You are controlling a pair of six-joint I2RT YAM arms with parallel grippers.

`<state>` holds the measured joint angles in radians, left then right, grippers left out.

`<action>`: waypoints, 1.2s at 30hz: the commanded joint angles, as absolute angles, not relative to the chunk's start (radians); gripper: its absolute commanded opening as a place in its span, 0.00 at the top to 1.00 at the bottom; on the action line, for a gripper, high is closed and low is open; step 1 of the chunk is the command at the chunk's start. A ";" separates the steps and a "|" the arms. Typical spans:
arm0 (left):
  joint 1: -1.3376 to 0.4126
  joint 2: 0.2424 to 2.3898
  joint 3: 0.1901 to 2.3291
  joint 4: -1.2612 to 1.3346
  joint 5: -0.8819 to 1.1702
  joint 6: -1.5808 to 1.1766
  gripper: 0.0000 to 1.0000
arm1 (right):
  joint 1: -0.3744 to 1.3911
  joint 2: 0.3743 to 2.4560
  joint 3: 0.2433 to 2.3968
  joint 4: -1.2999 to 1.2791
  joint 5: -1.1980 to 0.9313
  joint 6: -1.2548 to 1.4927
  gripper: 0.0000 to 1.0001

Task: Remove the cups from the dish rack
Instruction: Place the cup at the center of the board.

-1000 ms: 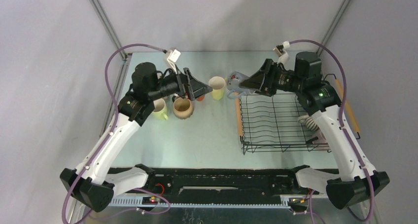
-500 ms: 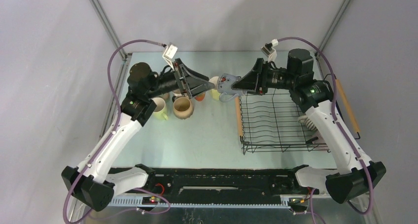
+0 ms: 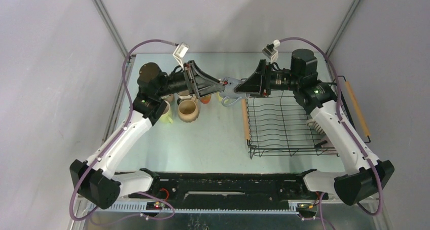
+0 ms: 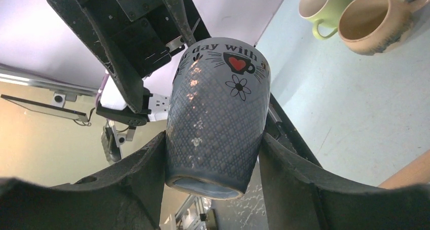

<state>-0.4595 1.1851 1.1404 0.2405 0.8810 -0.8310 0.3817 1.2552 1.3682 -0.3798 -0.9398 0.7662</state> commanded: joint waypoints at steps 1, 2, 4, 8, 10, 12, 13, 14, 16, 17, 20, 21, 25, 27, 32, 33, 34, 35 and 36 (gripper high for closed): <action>-0.479 1.192 1.109 0.358 0.935 -0.908 0.37 | 0.396 1.254 1.417 -0.299 -0.986 0.785 1.00; -0.485 1.195 1.109 0.363 0.939 -0.916 0.38 | 0.396 1.256 1.417 -0.297 -0.988 0.787 1.00; -0.495 1.202 1.109 0.367 0.945 -0.924 0.42 | 0.399 1.259 1.416 -0.290 -0.992 0.791 1.00; -0.511 1.205 1.103 0.376 0.953 -0.938 0.46 | 0.404 1.263 1.417 -0.275 -0.999 0.799 1.00; -0.517 1.209 1.104 0.379 0.958 -0.946 0.48 | 0.409 1.266 1.416 -0.270 -1.003 0.801 1.00; -0.522 1.214 1.103 0.384 0.962 -0.956 0.52 | 0.415 1.268 1.417 -0.266 -1.008 0.801 1.00; -0.524 1.216 1.103 0.389 0.963 -0.961 0.55 | 0.417 1.269 1.417 -0.265 -1.009 0.801 1.00; -0.526 1.217 1.102 0.395 0.964 -0.968 0.58 | 0.419 1.269 1.416 -0.265 -1.008 0.800 1.00; -0.530 1.219 1.099 0.414 0.968 -0.984 0.65 | 0.420 1.270 1.416 -0.269 -1.008 0.797 1.00; -0.531 1.219 1.097 0.423 0.968 -0.991 0.69 | 0.422 1.270 1.416 -0.271 -1.008 0.794 1.00; -0.536 1.219 1.095 0.433 0.970 -1.002 0.85 | 0.425 1.268 1.417 -0.284 -0.999 0.781 1.00; -0.537 1.219 1.095 0.434 0.968 -1.004 0.95 | 0.426 1.266 1.417 -0.291 -0.993 0.777 1.00; -0.538 1.215 1.079 0.442 0.951 -1.012 1.00 | 0.428 1.259 1.416 -0.328 -0.951 0.752 0.95; -0.538 1.213 1.072 0.444 0.939 -1.012 1.00 | 0.429 1.252 1.417 -0.352 -0.917 0.736 0.84; -0.539 1.200 1.057 0.445 0.904 -1.011 1.00 | 0.459 1.233 1.415 -0.412 -0.797 0.693 0.37; -0.538 1.199 1.056 0.445 0.899 -1.011 1.00 | 0.466 1.229 1.414 -0.423 -0.771 0.687 0.31; -0.538 1.196 1.053 0.445 0.892 -1.011 1.00 | 0.471 1.227 1.414 -0.433 -0.745 0.681 0.28; -0.538 1.192 1.051 0.446 0.886 -1.011 1.00 | 0.474 1.224 1.413 -0.443 -0.722 0.675 0.17; -0.538 1.188 1.048 0.447 0.877 -1.011 1.00 | 0.475 1.220 1.410 -0.448 -0.701 0.674 0.12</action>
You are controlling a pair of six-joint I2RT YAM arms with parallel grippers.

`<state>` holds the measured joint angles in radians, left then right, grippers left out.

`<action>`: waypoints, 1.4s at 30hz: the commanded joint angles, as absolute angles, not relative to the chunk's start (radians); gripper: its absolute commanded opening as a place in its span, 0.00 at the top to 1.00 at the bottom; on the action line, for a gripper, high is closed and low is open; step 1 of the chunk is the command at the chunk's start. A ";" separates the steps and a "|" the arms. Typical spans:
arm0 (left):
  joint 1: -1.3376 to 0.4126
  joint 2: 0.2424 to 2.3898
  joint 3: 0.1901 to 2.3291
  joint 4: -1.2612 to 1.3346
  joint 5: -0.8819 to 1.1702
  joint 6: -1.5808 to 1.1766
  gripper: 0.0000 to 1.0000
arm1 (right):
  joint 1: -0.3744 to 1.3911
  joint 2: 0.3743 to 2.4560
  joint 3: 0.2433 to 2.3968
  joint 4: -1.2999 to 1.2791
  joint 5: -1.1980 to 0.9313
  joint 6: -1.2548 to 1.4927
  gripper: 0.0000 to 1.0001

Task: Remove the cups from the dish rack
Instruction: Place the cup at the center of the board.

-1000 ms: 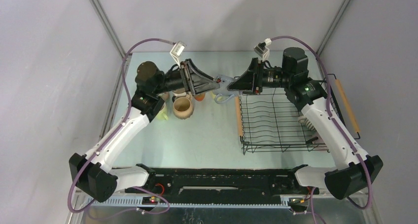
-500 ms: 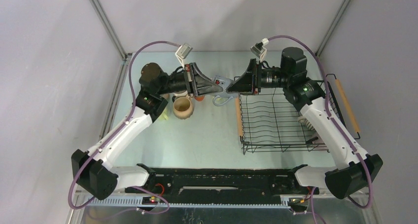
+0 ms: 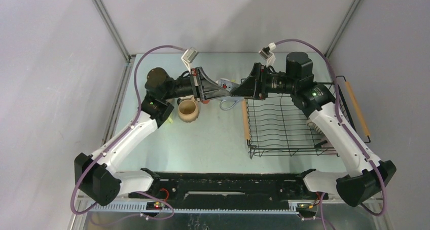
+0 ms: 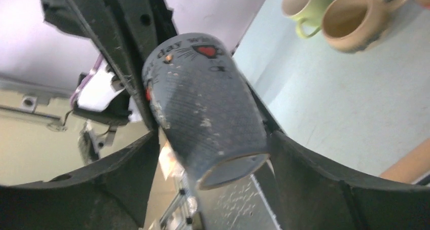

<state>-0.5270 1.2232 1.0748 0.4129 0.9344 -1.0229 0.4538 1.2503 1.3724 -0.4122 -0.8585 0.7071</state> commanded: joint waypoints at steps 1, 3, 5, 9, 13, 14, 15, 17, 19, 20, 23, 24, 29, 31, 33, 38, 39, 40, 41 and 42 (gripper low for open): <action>-0.538 1.185 1.043 0.449 0.870 -1.011 1.00 | 0.476 1.215 1.406 -0.447 -0.685 0.674 0.09; -0.537 1.175 1.033 0.451 0.855 -1.012 1.00 | 0.476 1.201 1.391 -0.437 -0.663 0.677 0.02; -0.537 1.167 1.024 0.452 0.845 -1.012 1.00 | 0.473 1.178 1.373 -0.427 -0.638 0.682 0.00; -0.529 1.149 1.030 0.369 0.811 -0.959 1.00 | 0.457 1.129 1.326 -0.413 -0.587 0.692 0.00; -0.528 1.137 1.084 0.151 0.752 -0.812 1.00 | 0.434 1.075 1.300 -0.440 -0.529 0.684 0.00; -0.528 1.137 1.094 0.096 0.731 -0.783 1.00 | 0.431 1.065 1.300 -0.457 -0.513 0.671 0.00; -0.528 1.137 1.102 0.054 0.714 -0.754 1.00 | 0.428 1.055 1.301 -0.475 -0.499 0.660 0.00; -0.528 1.143 1.120 -0.045 0.671 -0.693 1.00 | 0.420 1.042 1.301 -0.518 -0.464 0.641 0.00; -0.528 1.150 1.134 -0.126 0.625 -0.640 1.00 | 0.418 1.033 1.300 -0.562 -0.423 0.620 0.00; -0.529 1.155 1.140 -0.163 0.599 -0.613 1.00 | 0.416 1.030 1.302 -0.582 -0.405 0.611 0.00; -0.532 1.188 1.164 -0.285 0.513 -0.539 1.00 | 0.412 1.027 1.301 -0.633 -0.370 0.584 0.00; -0.535 1.202 1.179 -0.326 0.478 -0.505 1.00 | 0.411 1.023 1.301 -0.647 -0.360 0.577 0.00; -0.557 1.294 1.243 -0.467 0.327 -0.412 1.00 | 0.411 0.999 1.300 -0.688 -0.297 0.552 0.00; -0.565 1.336 1.270 -0.502 0.289 -0.392 1.00 | 0.410 0.990 1.302 -0.695 -0.288 0.543 0.00; -0.571 1.377 1.297 -0.536 0.249 -0.371 1.00 | 0.410 0.984 1.300 -0.704 -0.277 0.537 0.00; -0.584 1.496 1.370 -0.601 0.157 -0.321 1.00 | 0.413 0.973 1.300 -0.730 -0.264 0.539 0.00; -0.587 1.520 1.381 -0.609 0.147 -0.315 1.00 | 0.418 0.972 1.301 -0.733 -0.264 0.539 0.00; -0.592 1.549 1.389 -0.614 0.135 -0.310 1.00 | 0.421 0.968 1.298 -0.734 -0.264 0.537 0.00; -0.596 1.569 1.398 -0.617 0.122 -0.305 1.00 | 0.423 0.966 1.294 -0.735 -0.265 0.537 0.00; -0.598 1.591 1.407 -0.623 0.109 -0.303 1.00 | 0.424 0.962 1.291 -0.738 -0.267 0.538 0.00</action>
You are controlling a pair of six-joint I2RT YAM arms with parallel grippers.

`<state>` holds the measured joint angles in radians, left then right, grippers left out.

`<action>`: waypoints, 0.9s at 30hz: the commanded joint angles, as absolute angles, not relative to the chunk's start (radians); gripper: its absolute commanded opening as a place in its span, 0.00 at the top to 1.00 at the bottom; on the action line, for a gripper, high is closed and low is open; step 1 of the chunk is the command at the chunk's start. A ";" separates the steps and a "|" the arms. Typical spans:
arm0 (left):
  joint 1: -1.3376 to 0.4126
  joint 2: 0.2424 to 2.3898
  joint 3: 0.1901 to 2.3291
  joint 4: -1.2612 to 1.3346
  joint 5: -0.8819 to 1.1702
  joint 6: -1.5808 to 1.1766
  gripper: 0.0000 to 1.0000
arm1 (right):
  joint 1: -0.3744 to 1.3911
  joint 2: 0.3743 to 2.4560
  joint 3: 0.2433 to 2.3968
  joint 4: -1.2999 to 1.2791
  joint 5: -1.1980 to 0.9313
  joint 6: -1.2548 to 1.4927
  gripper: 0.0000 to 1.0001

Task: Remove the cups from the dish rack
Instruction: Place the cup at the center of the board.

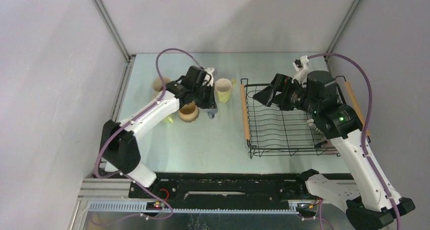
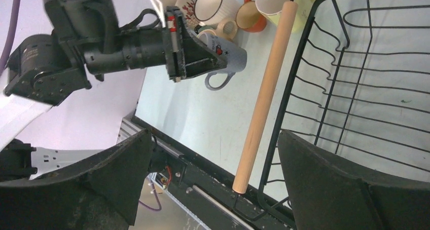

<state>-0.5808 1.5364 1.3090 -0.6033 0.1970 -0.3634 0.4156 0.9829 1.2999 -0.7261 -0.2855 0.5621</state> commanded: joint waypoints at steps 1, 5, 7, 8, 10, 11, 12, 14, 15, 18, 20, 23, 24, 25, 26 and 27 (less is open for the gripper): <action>-0.601 1.609 1.417 -0.628 0.100 -0.300 1.00 | 0.423 0.959 1.289 -0.740 -0.268 0.536 0.01; -0.606 1.679 1.441 -0.629 0.066 -0.296 1.00 | 0.425 0.959 1.288 -0.759 -0.277 0.533 0.00; -0.606 1.707 1.447 -0.628 0.042 -0.288 1.00 | 0.426 0.958 1.288 -0.765 -0.292 0.531 0.00; -0.606 1.721 1.448 -0.624 0.029 -0.285 1.00 | 0.428 0.955 1.289 -0.770 -0.301 0.529 0.00; -0.605 1.754 1.457 -0.622 0.018 -0.276 1.00 | 0.431 0.948 1.288 -0.784 -0.300 0.524 0.00; -0.606 1.771 1.463 -0.617 0.014 -0.274 1.00 | 0.433 0.944 1.287 -0.793 -0.296 0.520 0.00; -0.605 1.785 1.467 -0.617 0.009 -0.273 1.00 | 0.433 0.941 1.288 -0.802 -0.292 0.518 0.00; -0.607 1.810 1.479 -0.610 0.007 -0.273 1.00 | 0.433 0.936 1.288 -0.817 -0.279 0.511 0.00; -0.607 1.822 1.486 -0.609 0.005 -0.274 1.00 | 0.433 0.935 1.287 -0.821 -0.275 0.509 0.00; -0.609 1.847 1.509 -0.609 0.003 -0.273 1.00 | 0.434 0.930 1.283 -0.818 -0.272 0.506 0.00; -0.609 1.860 1.520 -0.613 0.003 -0.273 1.00 | 0.434 0.931 1.282 -0.817 -0.270 0.504 0.00; -0.609 1.874 1.530 -0.621 0.002 -0.273 1.00 | 0.435 0.932 1.276 -0.815 -0.263 0.503 0.00; -0.609 1.877 1.531 -0.622 -0.019 -0.273 1.00 | 0.434 0.933 1.272 -0.813 -0.261 0.503 0.00; -0.609 1.881 1.532 -0.626 -0.028 -0.273 1.00 | 0.434 0.932 1.269 -0.811 -0.260 0.503 0.00; -0.609 1.886 1.535 -0.632 -0.035 -0.272 1.00 | 0.434 0.934 1.265 -0.809 -0.259 0.503 0.00; -0.609 1.891 1.539 -0.638 -0.043 -0.270 1.00 | 0.435 0.934 1.261 -0.808 -0.258 0.502 0.00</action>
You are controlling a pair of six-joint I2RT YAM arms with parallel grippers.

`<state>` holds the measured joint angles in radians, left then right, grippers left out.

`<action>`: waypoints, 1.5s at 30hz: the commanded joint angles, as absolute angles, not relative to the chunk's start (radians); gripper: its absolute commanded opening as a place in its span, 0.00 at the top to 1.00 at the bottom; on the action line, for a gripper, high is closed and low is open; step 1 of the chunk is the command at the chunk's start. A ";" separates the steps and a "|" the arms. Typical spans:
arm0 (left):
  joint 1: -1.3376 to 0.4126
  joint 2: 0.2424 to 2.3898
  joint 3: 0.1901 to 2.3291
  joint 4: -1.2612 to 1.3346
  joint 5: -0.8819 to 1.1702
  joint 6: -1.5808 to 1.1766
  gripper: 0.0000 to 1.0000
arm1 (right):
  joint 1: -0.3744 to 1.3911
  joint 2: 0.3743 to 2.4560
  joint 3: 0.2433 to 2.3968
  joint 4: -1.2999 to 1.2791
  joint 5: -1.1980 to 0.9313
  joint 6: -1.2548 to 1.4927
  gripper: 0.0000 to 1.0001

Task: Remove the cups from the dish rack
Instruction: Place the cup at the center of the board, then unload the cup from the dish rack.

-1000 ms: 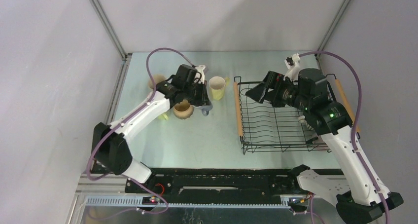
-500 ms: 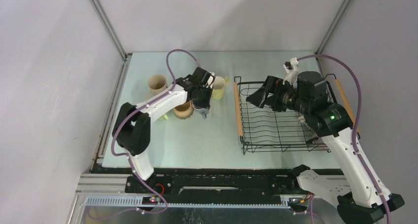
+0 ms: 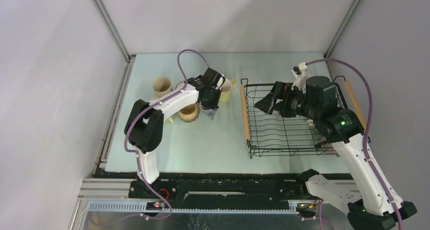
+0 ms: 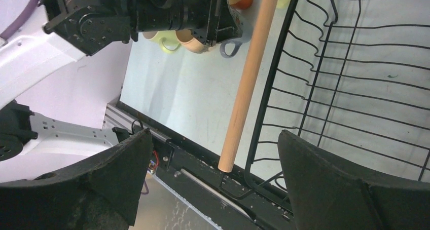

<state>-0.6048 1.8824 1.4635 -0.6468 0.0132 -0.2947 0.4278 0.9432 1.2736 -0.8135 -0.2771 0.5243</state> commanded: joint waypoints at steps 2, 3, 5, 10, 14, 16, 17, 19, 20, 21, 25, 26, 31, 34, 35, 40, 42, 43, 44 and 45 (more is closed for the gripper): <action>-0.609 1.901 1.545 -0.654 -0.059 -0.268 1.00 | 0.434 0.933 1.251 -0.806 -0.254 0.504 0.00; -0.609 1.904 1.546 -0.658 -0.061 -0.266 1.00 | 0.434 0.934 1.248 -0.804 -0.252 0.505 0.00; -0.609 1.907 1.543 -0.662 -0.061 -0.263 0.98 | 0.435 0.933 1.241 -0.802 -0.247 0.506 0.00; -0.608 1.913 1.543 -0.674 -0.069 -0.254 0.85 | 0.434 0.933 1.238 -0.806 -0.228 0.515 0.00; -0.610 1.901 1.542 -0.680 -0.049 -0.246 0.64 | 0.436 0.936 1.237 -0.812 -0.213 0.517 0.00; -0.613 1.891 1.542 -0.680 -0.040 -0.246 0.55 | 0.436 0.939 1.234 -0.814 -0.203 0.516 0.00; -0.615 1.885 1.541 -0.680 -0.036 -0.247 0.51 | 0.436 0.940 1.231 -0.815 -0.198 0.517 0.00; -0.618 1.872 1.543 -0.680 -0.025 -0.248 0.46 | 0.436 0.945 1.230 -0.816 -0.188 0.518 0.00; -0.618 1.862 1.544 -0.682 -0.019 -0.248 0.44 | 0.436 0.946 1.227 -0.817 -0.183 0.521 0.00; -0.618 1.851 1.545 -0.685 -0.012 -0.251 0.41 | 0.436 0.946 1.225 -0.814 -0.178 0.525 0.00; -0.619 1.789 1.542 -0.696 0.005 -0.252 0.30 | 0.437 0.952 1.219 -0.812 -0.158 0.536 0.00; -0.620 1.770 1.538 -0.697 0.023 -0.250 0.25 | 0.437 0.956 1.219 -0.813 -0.152 0.538 0.00; -0.620 1.673 1.513 -0.707 0.060 -0.241 0.00 | 0.438 0.956 1.220 -0.819 -0.099 0.555 0.00; -0.620 1.601 1.476 -0.708 0.076 -0.242 0.00 | 0.437 0.950 1.221 -0.828 -0.061 0.574 0.00; -0.620 1.574 1.462 -0.705 0.085 -0.244 0.00 | 0.438 0.950 1.219 -0.832 -0.048 0.580 0.00; -0.619 1.434 1.404 -0.700 0.126 -0.254 0.00 | 0.425 0.947 1.220 -0.869 0.048 0.605 0.00; -0.620 1.385 1.365 -0.691 0.165 -0.262 0.00 | 0.413 0.949 1.219 -0.891 0.093 0.620 0.00; -0.622 1.360 1.342 -0.680 0.181 -0.267 0.00 | 0.403 0.951 1.219 -0.902 0.115 0.634 0.00; -0.623 1.336 1.321 -0.670 0.190 -0.272 0.00 | 0.396 0.952 1.219 -0.914 0.138 0.646 0.00; -0.627 1.311 1.295 -0.659 0.195 -0.274 0.00 | 0.387 0.956 1.219 -0.928 0.163 0.662 0.00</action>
<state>-0.6136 1.3994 1.3857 -0.6922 0.1234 -0.2600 0.4145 0.9611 1.2182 -0.8734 0.0292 0.5987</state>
